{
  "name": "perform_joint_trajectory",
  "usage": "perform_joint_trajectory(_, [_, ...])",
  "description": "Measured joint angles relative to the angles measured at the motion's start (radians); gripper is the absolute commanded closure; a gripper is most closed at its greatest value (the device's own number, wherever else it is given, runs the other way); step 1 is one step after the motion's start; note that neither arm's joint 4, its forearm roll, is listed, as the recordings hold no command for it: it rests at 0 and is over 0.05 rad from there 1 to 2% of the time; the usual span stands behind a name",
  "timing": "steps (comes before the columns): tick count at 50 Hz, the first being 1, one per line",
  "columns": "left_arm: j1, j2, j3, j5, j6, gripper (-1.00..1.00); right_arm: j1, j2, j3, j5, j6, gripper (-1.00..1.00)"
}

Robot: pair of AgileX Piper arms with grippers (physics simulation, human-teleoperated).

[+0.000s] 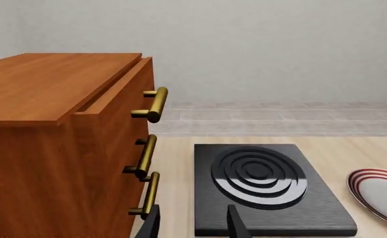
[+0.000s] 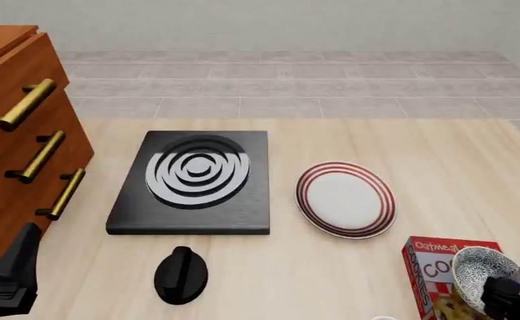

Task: Pick the akita bowl on the cookies box and place it on the plate.

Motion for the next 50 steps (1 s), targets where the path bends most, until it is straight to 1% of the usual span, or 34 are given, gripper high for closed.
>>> perform_joint_trajectory(7, [0.0, 0.0, 0.0, 0.0, 0.0, -1.0, 0.003, 0.022, 0.014, -0.032, 0.005, -1.0])
perform_joint_trajectory(8, [0.0, 0.0, 0.0, 0.0, 0.0, -1.0, 0.003, 0.023, 0.015, -0.035, 0.006, 1.0])
perform_joint_trajectory(13, [0.0, 0.0, 0.0, 0.0, 0.0, -1.0, -0.005, 0.028, 0.004, -0.044, 0.004, 1.0])
perform_joint_trajectory(20, [0.0, 0.0, 0.0, 0.0, 0.0, -1.0, -0.014, 0.015, -0.011, -0.018, -0.016, 1.0])
perform_joint_trajectory(25, [0.0, 0.0, 0.0, 0.0, 0.0, -1.0, -0.018, -0.006, -0.03, 0.017, -0.024, 1.0])
perform_joint_trajectory(31, [0.0, 0.0, 0.0, 0.0, 0.0, -1.0, -0.008, -0.051, -0.073, 0.088, -0.021, 1.0])
perform_joint_trajectory(37, [0.0, 0.0, 0.0, 0.0, 0.0, -1.0, 0.037, -0.096, -0.144, 0.171, -0.003, 1.0])
perform_joint_trajectory(41, [0.0, 0.0, 0.0, 0.0, 0.0, -1.0, 0.078, -0.107, -0.199, 0.208, 0.015, 1.0])
perform_joint_trajectory(46, [0.0, 0.0, 0.0, 0.0, 0.0, -1.0, 0.135, -0.098, -0.262, 0.225, 0.043, 1.0])
perform_joint_trajectory(50, [0.0, 0.0, 0.0, 0.0, 0.0, -1.0, 0.184, -0.081, -0.31, 0.218, 0.088, 1.0])
